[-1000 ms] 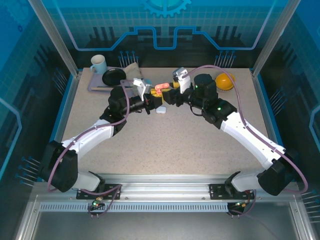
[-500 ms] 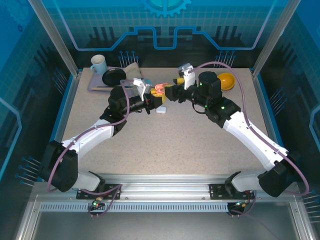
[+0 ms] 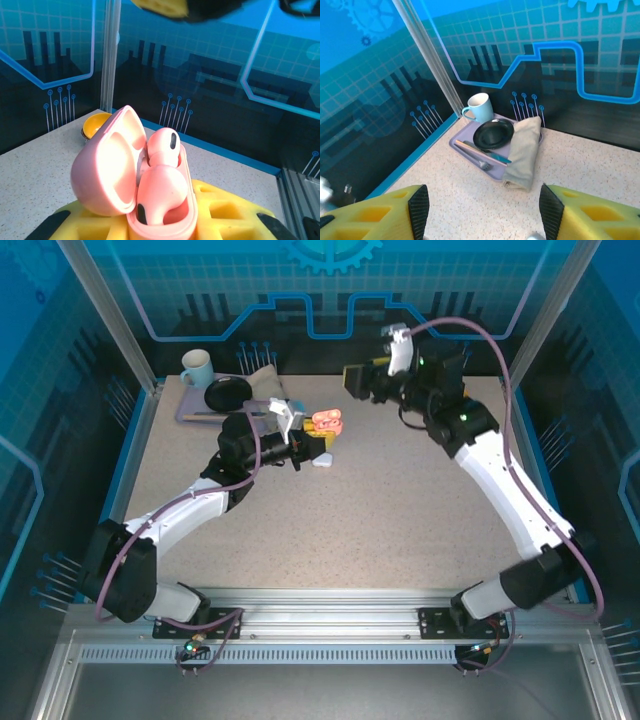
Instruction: Insert wireless bluetooth earbuds into charging case
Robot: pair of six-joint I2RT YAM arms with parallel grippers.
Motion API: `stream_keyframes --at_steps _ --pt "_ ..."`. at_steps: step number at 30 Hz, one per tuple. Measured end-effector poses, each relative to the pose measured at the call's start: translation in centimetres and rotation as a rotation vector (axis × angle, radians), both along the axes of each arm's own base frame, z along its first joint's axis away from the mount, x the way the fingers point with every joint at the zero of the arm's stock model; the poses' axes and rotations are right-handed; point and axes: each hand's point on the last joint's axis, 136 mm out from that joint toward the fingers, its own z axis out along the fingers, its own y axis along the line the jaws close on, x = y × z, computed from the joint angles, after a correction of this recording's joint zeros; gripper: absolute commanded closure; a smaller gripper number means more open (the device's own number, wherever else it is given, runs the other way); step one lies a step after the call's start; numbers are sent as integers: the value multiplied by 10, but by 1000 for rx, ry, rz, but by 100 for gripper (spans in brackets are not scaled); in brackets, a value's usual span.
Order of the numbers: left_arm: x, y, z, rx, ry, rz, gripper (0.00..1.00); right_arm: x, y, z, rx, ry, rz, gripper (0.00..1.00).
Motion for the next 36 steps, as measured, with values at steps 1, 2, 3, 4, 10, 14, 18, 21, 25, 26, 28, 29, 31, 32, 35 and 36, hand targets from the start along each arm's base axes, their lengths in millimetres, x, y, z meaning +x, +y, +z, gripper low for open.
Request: stream_keyframes --at_steps 1,2,3,4,10,14,18,21,25,26,28,29,31,32,35,36 --pt "0 -1 -1 5 -1 -5 100 6 2 0 -8 20 2 37" --pt "0 -2 -3 11 0 -12 100 13 5 -3 -18 51 10 38" --pt "1 -3 -4 17 3 -17 100 20 10 -9 -31 88 19 38" --pt "2 -5 -5 21 5 -22 100 26 14 -16 -44 124 28 39" --pt "4 -11 -12 61 12 -47 100 53 37 -93 -139 386 83 44" --pt "6 -13 -12 80 4 -55 100 49 39 -145 -213 540 96 48" --pt "10 -15 -18 95 20 -59 100 34 40 -160 -265 585 114 49" --pt "13 -18 -28 107 42 -70 100 19 36 -161 -293 587 114 49" --pt "14 -24 -43 121 81 -92 100 5 26 -150 -320 547 95 49" --pt "16 -25 -46 123 90 -92 100 0 23 -146 -325 536 91 49" --pt "18 -25 -50 123 104 -90 100 -8 18 -140 -335 515 78 48" --pt "19 -25 -52 122 111 -87 100 -12 14 -137 -339 503 68 48" --pt "22 -26 -56 122 122 -83 100 -16 6 -137 -337 498 32 46" --pt "24 -27 -58 120 132 -83 100 -17 -2 -139 -331 506 0 46" --pt "32 -31 -65 107 183 -79 100 -13 -32 -154 -289 550 -123 45" --pt "36 -34 -69 101 208 -79 100 -11 -47 -165 -273 578 -179 45"
